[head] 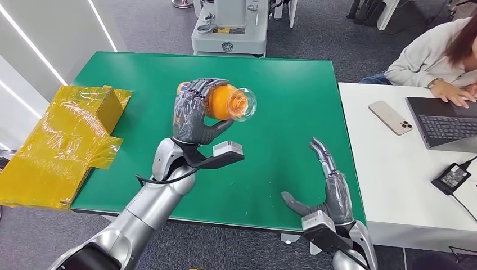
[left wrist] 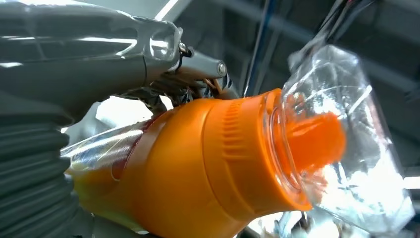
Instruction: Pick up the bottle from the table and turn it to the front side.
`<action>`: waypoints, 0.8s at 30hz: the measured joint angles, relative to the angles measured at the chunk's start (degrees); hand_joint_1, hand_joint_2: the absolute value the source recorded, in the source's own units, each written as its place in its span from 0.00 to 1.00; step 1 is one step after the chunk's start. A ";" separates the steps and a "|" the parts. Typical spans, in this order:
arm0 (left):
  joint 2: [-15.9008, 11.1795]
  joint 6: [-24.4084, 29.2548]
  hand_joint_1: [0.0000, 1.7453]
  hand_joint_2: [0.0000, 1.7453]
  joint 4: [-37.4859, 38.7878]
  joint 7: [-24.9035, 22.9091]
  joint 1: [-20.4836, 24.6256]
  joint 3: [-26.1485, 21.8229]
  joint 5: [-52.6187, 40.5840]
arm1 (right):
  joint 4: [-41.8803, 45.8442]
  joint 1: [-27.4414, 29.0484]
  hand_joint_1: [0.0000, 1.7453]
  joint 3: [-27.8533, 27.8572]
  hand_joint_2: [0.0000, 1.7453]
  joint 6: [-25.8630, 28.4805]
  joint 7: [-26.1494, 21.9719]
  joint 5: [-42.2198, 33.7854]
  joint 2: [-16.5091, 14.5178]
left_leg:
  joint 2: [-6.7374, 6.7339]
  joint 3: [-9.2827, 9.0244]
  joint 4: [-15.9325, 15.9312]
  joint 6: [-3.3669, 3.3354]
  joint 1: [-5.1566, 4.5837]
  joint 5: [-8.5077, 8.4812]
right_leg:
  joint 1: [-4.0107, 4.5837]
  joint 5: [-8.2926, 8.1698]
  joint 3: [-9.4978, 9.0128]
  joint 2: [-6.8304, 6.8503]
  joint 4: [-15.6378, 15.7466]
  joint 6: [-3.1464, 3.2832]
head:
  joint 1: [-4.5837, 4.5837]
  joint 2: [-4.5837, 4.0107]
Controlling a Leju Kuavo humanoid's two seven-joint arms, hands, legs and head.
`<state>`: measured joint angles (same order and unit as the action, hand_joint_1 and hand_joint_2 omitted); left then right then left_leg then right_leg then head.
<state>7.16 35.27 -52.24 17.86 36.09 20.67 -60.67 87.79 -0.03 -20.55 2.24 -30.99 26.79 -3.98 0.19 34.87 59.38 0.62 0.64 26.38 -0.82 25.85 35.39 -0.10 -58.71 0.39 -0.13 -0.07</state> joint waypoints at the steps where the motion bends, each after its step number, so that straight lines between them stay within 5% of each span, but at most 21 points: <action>1: -0.66 1.17 1.00 1.00 -0.40 -1.73 0.00 0.01 -4.37 | 1.02 0.37 0.00 0.00 1.00 -0.21 -0.24 -0.18 0.00 | 0.00 0.00 -0.01 0.00 0.00 0.00 | 0.00 0.00 0.00 0.00 0.00 0.00 | 0.01 0.00; 7: -4.26 2.93 1.00 1.00 -0.74 -6.40 -0.11 -0.14 -16.93 | 4.43 2.07 0.00 -0.11 1.00 -1.05 -1.38 -0.58 0.00 | 0.00 -0.01 -0.02 0.02 0.01 -0.02 | 0.02 0.00 -0.02 0.00 -0.02 0.00 | 0.00 0.00; 11: -7.68 2.95 1.00 1.00 0.24 -16.62 -0.03 0.72 -27.38 | 5.35 2.05 0.00 -0.26 1.00 -1.97 -2.16 -0.77 0.00 | -0.08 -0.04 -0.02 0.02 0.00 -0.02 | 0.02 0.00 -0.02 -0.07 -0.03 0.00 | 0.00 0.00; 15: -12.05 2.95 1.00 1.00 5.44 -24.00 0.41 3.56 -28.35 | 5.74 1.31 0.00 -0.43 1.00 -2.34 -2.21 -1.71 0.02 | -0.17 -0.09 -0.02 0.03 0.01 -0.02 | 0.02 0.00 -0.02 -0.14 -0.03 0.01 | 0.01 0.00; 24: -16.46 2.95 1.00 1.00 14.23 -25.20 0.37 5.41 -28.74 | 5.76 0.65 0.00 -0.63 1.00 -2.20 -2.21 -2.25 0.23 | -0.14 -0.06 -0.03 0.03 0.01 -0.02 | 0.03 0.00 -0.01 -0.11 -0.04 0.01 | 0.00 0.00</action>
<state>-9.30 38.23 -38.01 -7.34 36.45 26.08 -89.42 93.55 0.63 -21.17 0.04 -33.20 24.53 -3.75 0.06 34.81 59.35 0.65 0.64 26.36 -0.79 25.85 35.37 -0.21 -58.74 0.39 -0.13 -0.07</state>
